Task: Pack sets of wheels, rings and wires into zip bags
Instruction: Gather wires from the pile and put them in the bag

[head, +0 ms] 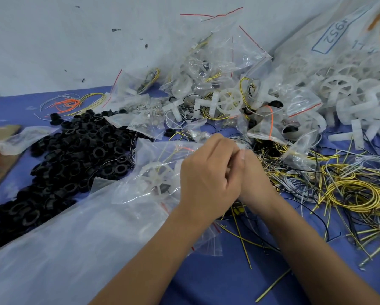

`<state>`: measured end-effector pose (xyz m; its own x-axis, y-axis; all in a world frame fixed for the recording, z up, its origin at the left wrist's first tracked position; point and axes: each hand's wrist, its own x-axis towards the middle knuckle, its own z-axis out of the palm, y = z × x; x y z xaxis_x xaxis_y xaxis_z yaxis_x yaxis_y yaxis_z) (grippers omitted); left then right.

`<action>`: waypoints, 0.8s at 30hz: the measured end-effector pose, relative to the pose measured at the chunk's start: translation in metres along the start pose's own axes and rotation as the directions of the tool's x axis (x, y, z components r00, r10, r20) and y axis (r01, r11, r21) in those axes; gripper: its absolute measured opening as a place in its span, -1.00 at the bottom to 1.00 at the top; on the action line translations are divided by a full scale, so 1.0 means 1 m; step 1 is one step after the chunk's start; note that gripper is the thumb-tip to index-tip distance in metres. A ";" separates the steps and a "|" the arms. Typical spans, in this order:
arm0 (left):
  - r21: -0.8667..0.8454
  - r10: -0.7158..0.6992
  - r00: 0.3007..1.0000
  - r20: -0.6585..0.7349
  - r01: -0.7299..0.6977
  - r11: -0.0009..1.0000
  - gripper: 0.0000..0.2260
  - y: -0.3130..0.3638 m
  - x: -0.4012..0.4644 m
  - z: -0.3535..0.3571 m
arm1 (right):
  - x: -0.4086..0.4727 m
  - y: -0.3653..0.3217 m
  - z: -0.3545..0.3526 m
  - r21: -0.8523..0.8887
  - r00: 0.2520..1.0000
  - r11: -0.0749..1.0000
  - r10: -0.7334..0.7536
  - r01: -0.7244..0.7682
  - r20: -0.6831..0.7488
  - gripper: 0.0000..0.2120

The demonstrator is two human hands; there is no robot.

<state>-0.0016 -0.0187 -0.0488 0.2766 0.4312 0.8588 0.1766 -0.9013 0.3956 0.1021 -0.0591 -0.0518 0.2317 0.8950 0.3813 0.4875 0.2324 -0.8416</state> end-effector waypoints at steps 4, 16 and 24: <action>-0.008 0.018 1.000 0.010 -0.018 1.000 -0.81 -0.001 -0.002 0.002 | -0.001 0.004 0.004 0.192 0.999 0.980 0.053 -0.050 -0.013 -0.51; -0.033 0.002 1.000 -0.002 -0.002 0.999 -0.83 -0.003 -0.006 0.005 | -0.007 -0.002 0.010 0.398 0.947 0.879 0.155 -0.261 0.280 -0.65; -0.038 -0.059 0.998 -0.017 0.058 0.998 -0.84 -0.007 -0.006 0.002 | -0.001 -0.007 0.012 0.775 0.860 0.394 0.352 -0.493 0.368 -0.66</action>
<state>-0.0026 -0.0144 -0.0571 0.2499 0.4826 0.8395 0.1563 -0.8757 0.4569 0.0886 -0.0576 -0.0509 0.0610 0.9921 -0.1093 -0.5748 -0.0546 -0.8164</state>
